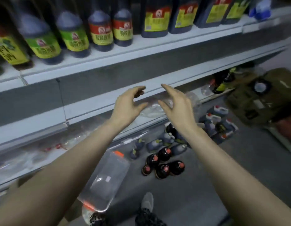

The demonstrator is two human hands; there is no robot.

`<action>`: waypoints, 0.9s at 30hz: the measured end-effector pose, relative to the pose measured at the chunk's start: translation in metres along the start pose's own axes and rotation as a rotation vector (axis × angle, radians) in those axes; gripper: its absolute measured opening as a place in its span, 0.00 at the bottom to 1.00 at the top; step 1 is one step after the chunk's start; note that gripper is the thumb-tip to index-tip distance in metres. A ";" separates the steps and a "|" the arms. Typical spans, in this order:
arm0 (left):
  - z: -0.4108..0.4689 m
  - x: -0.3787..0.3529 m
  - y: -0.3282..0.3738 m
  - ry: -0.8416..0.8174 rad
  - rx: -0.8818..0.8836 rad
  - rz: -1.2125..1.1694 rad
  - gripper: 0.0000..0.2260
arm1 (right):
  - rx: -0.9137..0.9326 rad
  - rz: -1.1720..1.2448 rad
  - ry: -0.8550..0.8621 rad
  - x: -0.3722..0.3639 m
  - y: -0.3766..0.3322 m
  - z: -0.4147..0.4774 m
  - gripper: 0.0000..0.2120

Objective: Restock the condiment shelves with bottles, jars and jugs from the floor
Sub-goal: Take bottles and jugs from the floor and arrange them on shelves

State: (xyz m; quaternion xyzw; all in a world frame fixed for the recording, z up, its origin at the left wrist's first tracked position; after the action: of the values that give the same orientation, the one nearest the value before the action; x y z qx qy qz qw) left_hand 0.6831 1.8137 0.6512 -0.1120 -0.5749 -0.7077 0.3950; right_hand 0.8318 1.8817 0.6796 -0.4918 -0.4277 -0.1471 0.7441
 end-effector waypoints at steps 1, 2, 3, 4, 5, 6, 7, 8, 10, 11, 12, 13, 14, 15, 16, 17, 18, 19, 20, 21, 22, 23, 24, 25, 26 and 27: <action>-0.005 -0.019 -0.003 -0.026 0.012 0.000 0.24 | -0.021 0.007 -0.023 -0.003 0.019 -0.006 0.25; -0.010 -0.036 -0.006 -0.050 0.025 -0.002 0.24 | -0.042 0.011 -0.041 -0.007 0.035 -0.012 0.25; -0.015 -0.048 -0.009 -0.072 0.037 -0.005 0.24 | -0.060 0.014 -0.059 -0.010 0.048 -0.019 0.26; -0.022 -0.063 -0.014 -0.099 0.056 -0.017 0.25 | -0.084 0.017 -0.077 -0.015 0.065 -0.026 0.26; -0.027 -0.077 -0.018 -0.125 0.071 -0.030 0.25 | -0.101 0.017 -0.083 -0.019 0.079 -0.031 0.25; -0.031 -0.091 -0.023 -0.157 0.085 -0.042 0.25 | -0.114 0.017 -0.090 -0.024 0.093 -0.036 0.25; -0.038 -0.105 -0.030 -0.189 0.103 -0.048 0.26 | -0.136 0.017 -0.106 -0.033 0.109 -0.042 0.25; -0.043 -0.114 -0.034 -0.214 0.107 -0.048 0.26 | -0.153 0.019 -0.118 -0.041 0.119 -0.047 0.25; -0.056 -0.135 -0.050 -0.263 0.135 -0.044 0.26 | -0.204 0.023 -0.154 -0.062 0.144 -0.057 0.25; -0.063 -0.144 -0.059 -0.281 0.152 -0.049 0.26 | -0.225 0.028 -0.166 -0.073 0.155 -0.063 0.25; -0.070 -0.154 -0.069 -0.301 0.169 -0.052 0.26 | -0.240 0.032 -0.174 -0.084 0.165 -0.068 0.26; -0.078 -0.163 -0.078 -0.323 0.180 -0.056 0.26 | -0.244 0.034 -0.173 -0.094 0.172 -0.073 0.26; -0.088 -0.174 -0.090 -0.353 0.196 -0.062 0.27 | -0.255 0.036 -0.180 -0.107 0.182 -0.079 0.26; -0.095 -0.184 -0.101 -0.377 0.209 -0.067 0.27 | -0.270 0.041 -0.185 -0.118 0.192 -0.084 0.26; -0.103 -0.195 -0.113 -0.393 0.223 -0.075 0.28 | -0.288 0.046 -0.196 -0.130 0.202 -0.089 0.26; -0.112 -0.207 -0.129 -0.409 0.247 -0.081 0.27 | -0.320 0.045 -0.220 -0.147 0.215 -0.096 0.27; -0.119 -0.214 -0.140 -0.420 0.262 -0.081 0.27 | -0.348 0.044 -0.240 -0.158 0.225 -0.101 0.28; -0.128 -0.226 -0.154 -0.440 0.286 -0.078 0.28 | -0.376 0.043 -0.260 -0.172 0.236 -0.108 0.29; -0.137 -0.238 -0.170 -0.465 0.317 -0.070 0.28 | -0.399 0.051 -0.268 -0.186 0.249 -0.114 0.29; -0.145 -0.250 -0.184 -0.483 0.345 -0.075 0.28 | -0.415 0.064 -0.273 -0.199 0.259 -0.119 0.29; -0.157 -0.264 -0.203 -0.498 0.377 -0.087 0.28 | -0.435 0.075 -0.282 -0.217 0.272 -0.126 0.29; -0.163 -0.271 -0.213 -0.491 0.398 -0.104 0.29 | -0.443 0.089 -0.288 -0.226 0.278 -0.130 0.29; -0.172 -0.280 -0.226 -0.484 0.424 -0.119 0.30 | -0.457 0.098 -0.302 -0.241 0.288 -0.137 0.28; -0.180 -0.290 -0.241 -0.478 0.453 -0.129 0.31 | -0.481 0.106 -0.319 -0.258 0.299 -0.144 0.28; -0.188 -0.299 -0.255 -0.475 0.473 -0.139 0.32 | -0.500 0.105 -0.339 -0.274 0.310 -0.150 0.29; -0.198 -0.310 -0.269 -0.484 0.487 -0.142 0.33 | -0.522 0.099 -0.359 -0.291 0.321 -0.158 0.30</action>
State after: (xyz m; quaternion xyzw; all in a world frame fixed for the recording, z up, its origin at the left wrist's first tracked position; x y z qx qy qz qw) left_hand 0.7619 1.7758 0.2036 -0.1389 -0.8103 -0.5283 0.2120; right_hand 0.9424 1.8389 0.2339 -0.7044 -0.4756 -0.1266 0.5115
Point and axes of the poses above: each hand's wrist, its own z-axis towards the middle knuckle, its own x-axis out of the back of the hand, y = z × x, the point moved 10 cm from there along z, towards the middle knuckle, and after that the axes turned 10 degrees about -x, right-handed, at the moved point
